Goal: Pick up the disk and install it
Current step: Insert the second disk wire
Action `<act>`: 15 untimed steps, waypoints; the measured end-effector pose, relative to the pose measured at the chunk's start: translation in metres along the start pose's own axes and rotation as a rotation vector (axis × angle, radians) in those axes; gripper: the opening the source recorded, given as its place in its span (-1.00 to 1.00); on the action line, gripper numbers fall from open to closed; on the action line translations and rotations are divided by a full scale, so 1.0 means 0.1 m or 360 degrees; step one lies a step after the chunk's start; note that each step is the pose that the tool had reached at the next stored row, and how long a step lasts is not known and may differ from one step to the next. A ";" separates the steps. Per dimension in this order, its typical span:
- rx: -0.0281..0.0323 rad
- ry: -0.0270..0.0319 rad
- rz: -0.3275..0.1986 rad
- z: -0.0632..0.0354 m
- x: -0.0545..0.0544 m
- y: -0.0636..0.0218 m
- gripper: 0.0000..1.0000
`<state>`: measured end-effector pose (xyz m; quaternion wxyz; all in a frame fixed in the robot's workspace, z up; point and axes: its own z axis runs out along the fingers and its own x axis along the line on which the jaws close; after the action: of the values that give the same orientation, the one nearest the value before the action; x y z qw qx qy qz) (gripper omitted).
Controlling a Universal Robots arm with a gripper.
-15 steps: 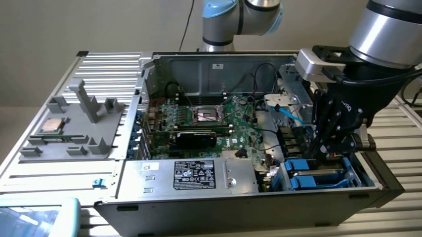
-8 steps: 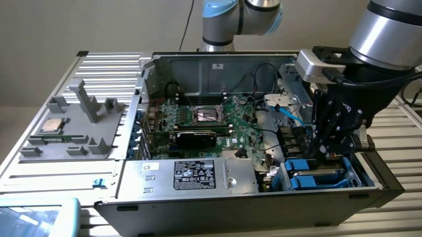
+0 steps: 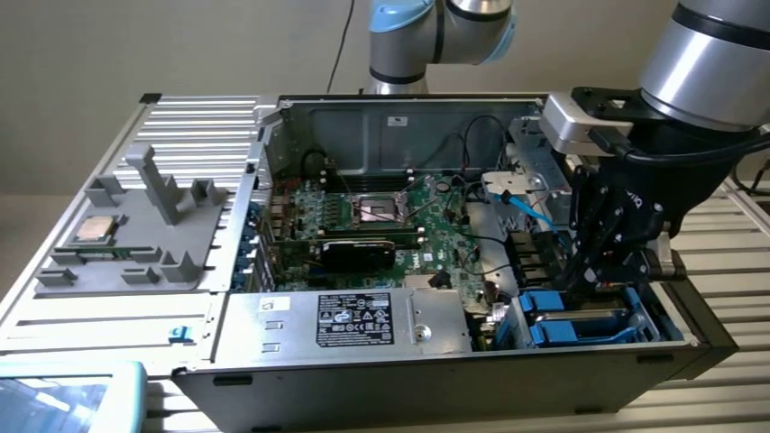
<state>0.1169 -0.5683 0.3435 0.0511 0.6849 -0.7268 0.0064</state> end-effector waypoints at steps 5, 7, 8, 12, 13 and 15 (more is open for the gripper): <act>0.00036 0.00004 0.0000 0.014 0.00 -0.002 -0.69; 0.00061 0.00000 0.0000 0.017 0.00 -0.002 -0.69; 0.00073 -0.00004 0.0000 0.019 0.00 -0.002 -0.69; 0.00107 -0.00008 0.0001 0.027 0.00 -0.002 -0.69; 0.00110 -0.00006 0.0001 0.029 0.00 -0.002 -0.69; 0.00117 -0.00006 0.0001 0.032 0.00 -0.002 -0.69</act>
<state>0.1169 -0.5681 0.3402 0.0484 0.6849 -0.7270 0.0089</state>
